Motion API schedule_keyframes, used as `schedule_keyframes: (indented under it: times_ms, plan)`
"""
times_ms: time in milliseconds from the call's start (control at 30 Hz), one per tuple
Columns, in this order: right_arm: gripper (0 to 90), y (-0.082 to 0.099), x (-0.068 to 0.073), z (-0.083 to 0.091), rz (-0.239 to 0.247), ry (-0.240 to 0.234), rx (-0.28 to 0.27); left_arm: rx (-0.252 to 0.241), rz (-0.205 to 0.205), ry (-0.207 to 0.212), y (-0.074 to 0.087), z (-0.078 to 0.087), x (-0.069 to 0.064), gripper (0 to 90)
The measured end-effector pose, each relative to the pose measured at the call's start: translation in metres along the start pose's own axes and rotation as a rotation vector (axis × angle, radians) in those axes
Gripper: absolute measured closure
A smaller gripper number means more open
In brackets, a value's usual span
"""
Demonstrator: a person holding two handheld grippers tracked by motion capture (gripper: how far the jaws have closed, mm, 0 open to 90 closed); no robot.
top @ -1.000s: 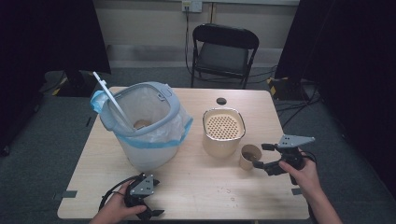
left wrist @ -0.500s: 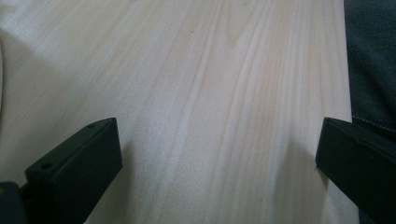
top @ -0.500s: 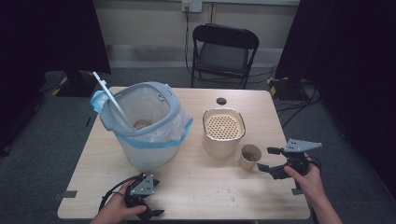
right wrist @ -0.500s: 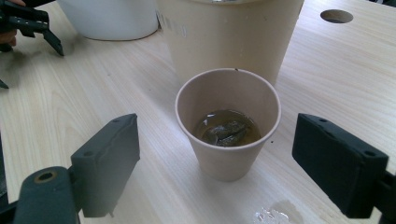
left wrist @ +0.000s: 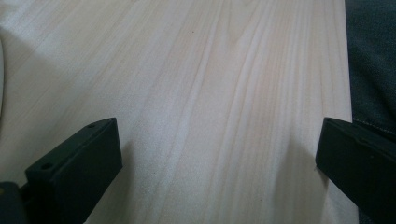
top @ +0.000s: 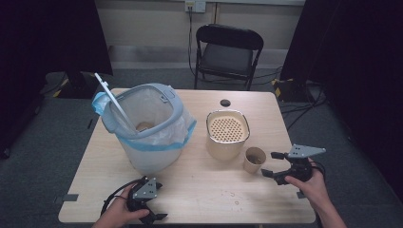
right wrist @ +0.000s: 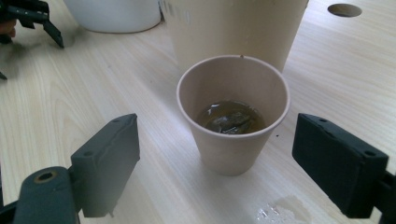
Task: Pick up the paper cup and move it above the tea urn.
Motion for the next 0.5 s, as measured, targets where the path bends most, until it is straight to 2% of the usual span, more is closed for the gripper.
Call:
schedule_keyframes:
  times_ms: [333,500]
  plan:
    - [15.2,0.014,0.003,-0.011,-0.016,-0.012,0.024,-0.003,0.003,-0.005,0.0,0.0,0.0,0.0]
    - [15.6,0.018,-0.001,-0.017,-0.013,0.01,0.039,-0.003,0.003,-0.005,0.0,0.0,0.0,0.0]
Point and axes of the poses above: each handheld gripper's, and its own axes: z roughly backward along the jaws, y roughly out of its underside, x roughly to its left, the point moved 9 cm from there along -z, roughly forward along the jaws, and after that the axes turned 7 degrees about y, right-handed, at the moved point
